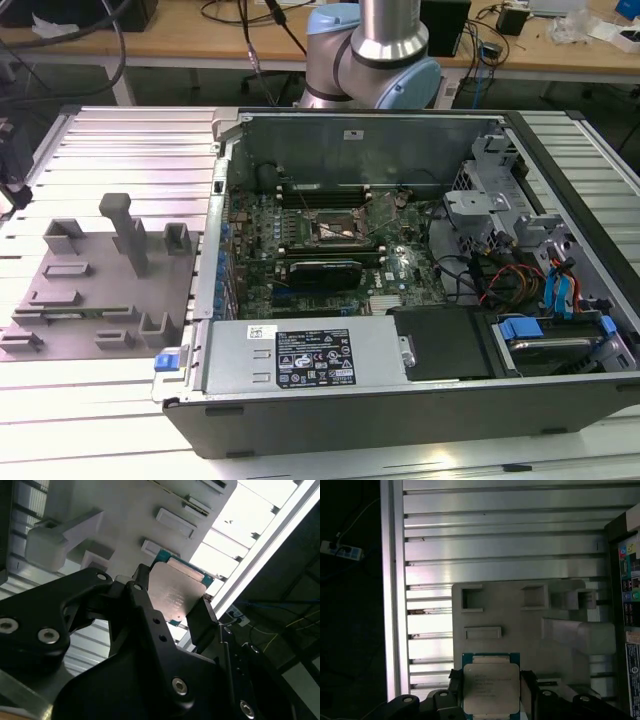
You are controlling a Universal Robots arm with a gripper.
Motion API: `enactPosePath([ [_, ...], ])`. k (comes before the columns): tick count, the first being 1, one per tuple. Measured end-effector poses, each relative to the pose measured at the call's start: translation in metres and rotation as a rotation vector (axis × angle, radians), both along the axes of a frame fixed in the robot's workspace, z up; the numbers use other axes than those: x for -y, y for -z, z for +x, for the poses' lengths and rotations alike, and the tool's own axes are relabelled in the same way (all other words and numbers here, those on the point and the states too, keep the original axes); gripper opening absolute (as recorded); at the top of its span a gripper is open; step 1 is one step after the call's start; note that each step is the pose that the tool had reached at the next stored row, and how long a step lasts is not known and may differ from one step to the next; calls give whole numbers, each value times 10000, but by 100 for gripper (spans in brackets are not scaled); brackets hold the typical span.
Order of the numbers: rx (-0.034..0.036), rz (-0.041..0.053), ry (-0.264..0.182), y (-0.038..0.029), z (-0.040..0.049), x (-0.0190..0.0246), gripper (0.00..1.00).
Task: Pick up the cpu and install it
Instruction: 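Pick up the cpu and move it towards the insertion slot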
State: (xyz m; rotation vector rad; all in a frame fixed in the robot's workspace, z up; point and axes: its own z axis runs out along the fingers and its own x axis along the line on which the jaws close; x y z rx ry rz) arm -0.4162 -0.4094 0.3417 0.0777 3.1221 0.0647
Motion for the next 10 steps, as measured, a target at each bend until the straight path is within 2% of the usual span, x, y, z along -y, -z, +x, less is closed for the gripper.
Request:
enactPosePath([
  [3, 0, 0, 0, -58, 0, 0, 55],
  [5, -1, -1, 0, -169, 0, 0, 55],
  [10, 0, 0, 0, -311, 0, -1, 55],
])
